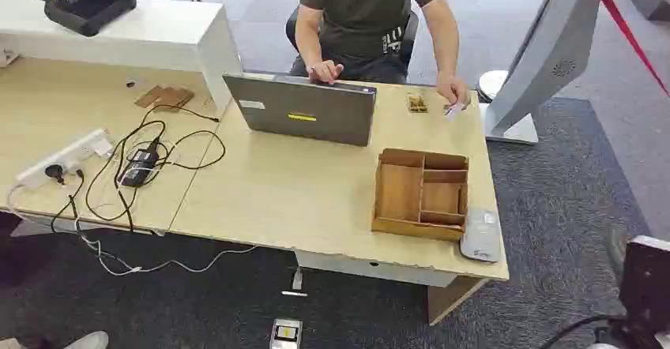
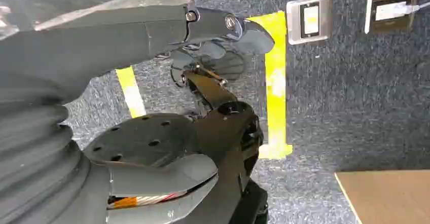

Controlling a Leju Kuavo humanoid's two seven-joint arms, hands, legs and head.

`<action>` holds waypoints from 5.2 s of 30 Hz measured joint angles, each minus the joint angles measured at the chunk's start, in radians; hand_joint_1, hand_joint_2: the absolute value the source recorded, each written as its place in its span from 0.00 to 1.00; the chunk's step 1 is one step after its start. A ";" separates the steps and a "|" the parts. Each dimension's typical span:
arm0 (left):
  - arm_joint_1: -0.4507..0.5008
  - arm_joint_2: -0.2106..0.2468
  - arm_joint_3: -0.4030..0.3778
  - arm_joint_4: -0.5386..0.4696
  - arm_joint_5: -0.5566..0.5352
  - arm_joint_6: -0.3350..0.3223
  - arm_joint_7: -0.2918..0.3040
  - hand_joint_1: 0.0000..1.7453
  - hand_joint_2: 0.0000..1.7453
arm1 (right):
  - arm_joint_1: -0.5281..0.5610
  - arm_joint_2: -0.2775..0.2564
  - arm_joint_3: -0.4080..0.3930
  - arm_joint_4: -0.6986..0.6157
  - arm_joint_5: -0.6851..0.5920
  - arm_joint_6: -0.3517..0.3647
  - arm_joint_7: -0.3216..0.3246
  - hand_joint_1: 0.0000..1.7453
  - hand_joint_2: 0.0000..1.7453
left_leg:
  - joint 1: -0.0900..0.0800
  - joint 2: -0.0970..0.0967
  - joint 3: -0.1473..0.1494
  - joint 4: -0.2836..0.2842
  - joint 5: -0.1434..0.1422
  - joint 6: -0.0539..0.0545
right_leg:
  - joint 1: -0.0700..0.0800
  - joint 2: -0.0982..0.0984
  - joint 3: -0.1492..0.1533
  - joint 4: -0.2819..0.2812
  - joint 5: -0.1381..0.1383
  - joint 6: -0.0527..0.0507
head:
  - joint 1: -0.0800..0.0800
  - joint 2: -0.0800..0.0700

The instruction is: Pass the card to the sensor for recognition and then transmit it.

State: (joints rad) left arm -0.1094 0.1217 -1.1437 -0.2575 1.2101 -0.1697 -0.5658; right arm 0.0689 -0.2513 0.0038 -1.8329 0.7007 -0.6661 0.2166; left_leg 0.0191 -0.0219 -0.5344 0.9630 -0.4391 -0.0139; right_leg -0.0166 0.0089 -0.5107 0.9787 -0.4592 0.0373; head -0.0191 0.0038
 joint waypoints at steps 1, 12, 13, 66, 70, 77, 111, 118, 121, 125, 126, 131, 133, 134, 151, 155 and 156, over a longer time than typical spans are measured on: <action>0.000 -0.001 -0.003 0.000 -0.003 -0.009 0.008 0.00 1.00 | -0.006 -0.009 0.018 -0.012 0.023 0.000 0.032 0.00 1.00 | 0.000 0.000 -0.001 0.000 0.000 0.000 | 0.000 0.000 0.000 0.000 0.000 0.000 | 0.000 0.000; -0.047 -0.005 -0.025 -0.007 -0.039 -0.108 0.096 0.00 1.00 | -0.354 -0.164 0.424 0.071 0.297 0.370 0.472 0.00 1.00 | 0.000 -0.001 -0.004 0.000 0.004 0.000 | 0.000 0.000 -0.004 0.001 0.003 0.000 | 0.000 0.000; -0.052 -0.006 -0.028 -0.008 -0.042 -0.110 0.103 0.00 1.00 | -0.386 -0.166 0.466 0.096 0.299 0.384 0.473 0.00 1.00 | 0.000 -0.001 -0.004 0.000 0.004 0.000 | 0.000 0.000 -0.004 0.001 0.003 0.000 | 0.000 0.000; -0.045 -0.012 -0.037 -0.010 -0.061 -0.109 0.096 0.00 1.00 | -0.565 0.009 0.806 0.568 0.129 -0.003 0.190 1.00 1.00 | 0.000 -0.001 -0.008 0.001 0.004 0.000 | 0.000 0.000 -0.009 0.001 0.003 0.000 | 0.000 0.000; -0.025 -0.006 -0.035 -0.010 -0.042 -0.102 0.079 0.00 1.00 | -0.448 -0.018 0.741 0.446 0.180 -0.004 0.215 1.00 1.00 | 0.000 0.000 -0.008 0.001 0.003 0.000 | 0.000 0.000 -0.009 0.001 0.003 0.000 | 0.000 0.000; 0.005 0.013 -0.028 -0.008 -0.015 -0.094 0.041 0.00 1.00 | -0.280 -0.081 0.629 0.273 0.196 -0.004 0.233 1.00 1.00 | 0.000 0.000 -0.008 0.000 0.002 0.000 | 0.000 0.000 -0.009 0.000 0.002 0.000 | 0.000 0.000; 0.016 0.015 -0.019 -0.008 0.046 -0.081 0.018 0.00 1.00 | -0.203 -0.119 0.662 0.496 -0.331 0.191 0.209 1.00 1.00 | 0.000 0.000 -0.008 0.000 0.002 0.000 | 0.000 0.000 -0.009 0.001 0.002 0.000 | 0.000 0.000; 0.016 0.015 -0.020 -0.008 0.055 -0.081 0.019 0.00 1.00 | -0.213 -0.129 0.676 0.506 -0.284 0.151 0.227 1.00 1.00 | 0.000 0.000 -0.008 0.000 0.002 0.000 | 0.000 0.000 -0.009 0.001 0.002 0.000 | 0.000 0.000; 0.016 0.015 -0.020 -0.008 0.061 -0.078 0.019 0.00 1.00 | -0.211 -0.142 0.682 0.473 -0.197 0.117 0.263 1.00 1.00 | 0.000 0.000 -0.008 0.000 0.002 0.000 | 0.000 0.000 -0.009 0.001 0.002 0.000 | 0.000 0.000; 0.017 0.015 -0.021 -0.008 0.068 -0.071 0.014 0.00 1.00 | -0.207 -0.159 0.682 0.386 -0.018 0.074 0.315 1.00 1.00 | 0.000 0.001 -0.008 0.000 0.002 0.000 | 0.000 0.000 -0.009 0.001 0.002 0.000 | 0.000 0.000; 0.017 0.015 -0.021 -0.008 0.071 -0.071 0.012 0.00 1.00 | -0.206 -0.162 0.682 0.360 0.022 0.069 0.328 1.00 1.00 | 0.000 0.001 -0.008 0.000 0.002 0.000 | 0.000 0.000 -0.009 0.001 0.002 -0.001 | 0.000 0.000; 0.018 0.015 -0.023 -0.008 0.074 -0.069 0.007 0.00 1.00 | -0.201 -0.172 0.682 0.236 0.119 0.070 0.345 1.00 1.00 | 0.000 0.001 -0.008 0.000 0.002 0.000 | 0.000 0.000 -0.009 0.001 0.002 -0.001 | 0.000 0.000; 0.017 0.014 -0.028 -0.008 0.071 -0.069 0.005 0.00 1.00 | -0.203 -0.171 0.684 0.189 0.133 0.066 0.311 1.00 1.00 | 0.000 0.001 -0.008 0.000 0.002 0.000 | 0.000 0.000 -0.009 0.001 0.002 -0.001 | 0.000 0.000; 0.017 0.014 -0.030 -0.008 0.068 -0.069 0.005 0.00 1.00 | -0.207 -0.168 0.687 0.166 0.140 0.060 0.288 1.00 1.00 | 0.000 0.001 -0.008 0.000 0.003 0.000 | 0.000 0.000 -0.009 0.001 0.002 -0.001 | 0.000 0.000; -0.064 0.000 -0.071 -0.014 -0.024 -0.096 0.115 0.00 1.00 | -0.590 -0.016 0.843 0.232 -0.050 0.341 0.295 1.00 1.00 | 0.000 0.000 -0.009 0.000 0.005 0.000 | 0.000 0.000 -0.009 0.002 0.003 0.000 | 0.000 0.000; -0.081 -0.005 -0.079 -0.015 -0.037 -0.107 0.131 0.00 1.00 | -0.647 0.001 0.864 0.306 -0.082 0.367 0.307 1.00 1.00 | 0.000 0.000 -0.009 0.000 0.005 0.000 | 0.000 0.000 -0.009 0.002 0.003 0.000 | 0.000 0.000; -0.084 -0.005 -0.079 -0.015 -0.038 -0.110 0.134 0.00 1.00 | -0.653 0.006 0.869 0.324 -0.090 0.362 0.301 1.00 1.00 | 0.000 0.000 -0.009 0.000 0.005 0.000 | 0.000 0.000 -0.009 0.002 0.003 0.000 | 0.000 0.000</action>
State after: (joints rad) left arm -0.1937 0.1163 -1.2230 -0.2724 1.1723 -0.2796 -0.4315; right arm -0.5843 -0.2457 0.8728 -1.5092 0.6107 -0.3036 0.5177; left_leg 0.0192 -0.0221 -0.5437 0.9631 -0.4344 -0.0143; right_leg -0.0165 0.0089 -0.5199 0.9803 -0.4559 0.0369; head -0.0191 0.0038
